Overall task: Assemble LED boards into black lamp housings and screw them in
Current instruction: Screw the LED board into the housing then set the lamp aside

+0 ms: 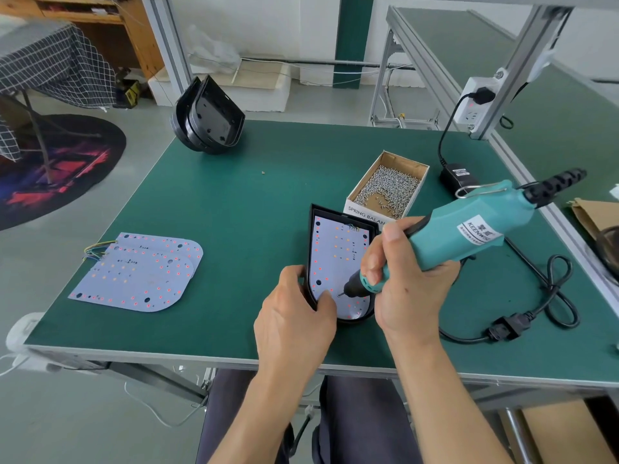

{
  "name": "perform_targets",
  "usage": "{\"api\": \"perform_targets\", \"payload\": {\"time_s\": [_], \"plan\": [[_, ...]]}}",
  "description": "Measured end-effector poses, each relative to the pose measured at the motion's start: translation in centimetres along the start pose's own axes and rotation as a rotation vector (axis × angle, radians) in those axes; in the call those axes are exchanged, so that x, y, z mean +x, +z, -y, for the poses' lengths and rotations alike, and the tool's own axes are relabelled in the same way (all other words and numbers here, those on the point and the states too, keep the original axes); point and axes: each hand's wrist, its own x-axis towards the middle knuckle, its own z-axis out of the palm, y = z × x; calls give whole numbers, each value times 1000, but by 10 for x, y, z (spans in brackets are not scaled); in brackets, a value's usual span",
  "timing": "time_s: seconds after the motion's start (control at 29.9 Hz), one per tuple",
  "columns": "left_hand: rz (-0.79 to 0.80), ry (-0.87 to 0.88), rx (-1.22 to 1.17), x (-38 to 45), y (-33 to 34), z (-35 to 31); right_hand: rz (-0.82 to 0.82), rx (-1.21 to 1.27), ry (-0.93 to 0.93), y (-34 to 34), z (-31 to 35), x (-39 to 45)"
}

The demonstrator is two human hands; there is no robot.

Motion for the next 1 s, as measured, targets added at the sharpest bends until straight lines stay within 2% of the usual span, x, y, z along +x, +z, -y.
{"api": "perform_targets", "payload": {"time_s": [0.17, 0.3, 0.44, 0.57, 0.7, 0.84, 1.0], "plan": [[6, -12, -1, 0, -2, -2, 158, 51, -8, -4, 8, 2], [2, -4, -10, 0, -3, -3, 181, 230, 105, -7, 25, 13], [-34, 21, -50, 0, -7, -5, 73, 321, 178, -20, 37, 26], [-121, 74, -56, 4, -15, -5, -101, 432, 336, -41, 31, 30], [-206, 216, -96, 25, -25, -19, -226, 522, 482, -68, 17, 35], [-30, 447, -39, 70, -15, -64, -177, 642, 586, -84, 1, 38], [252, 616, 277, 131, 39, -124, -209, 693, 637, -91, -11, 39]]}}
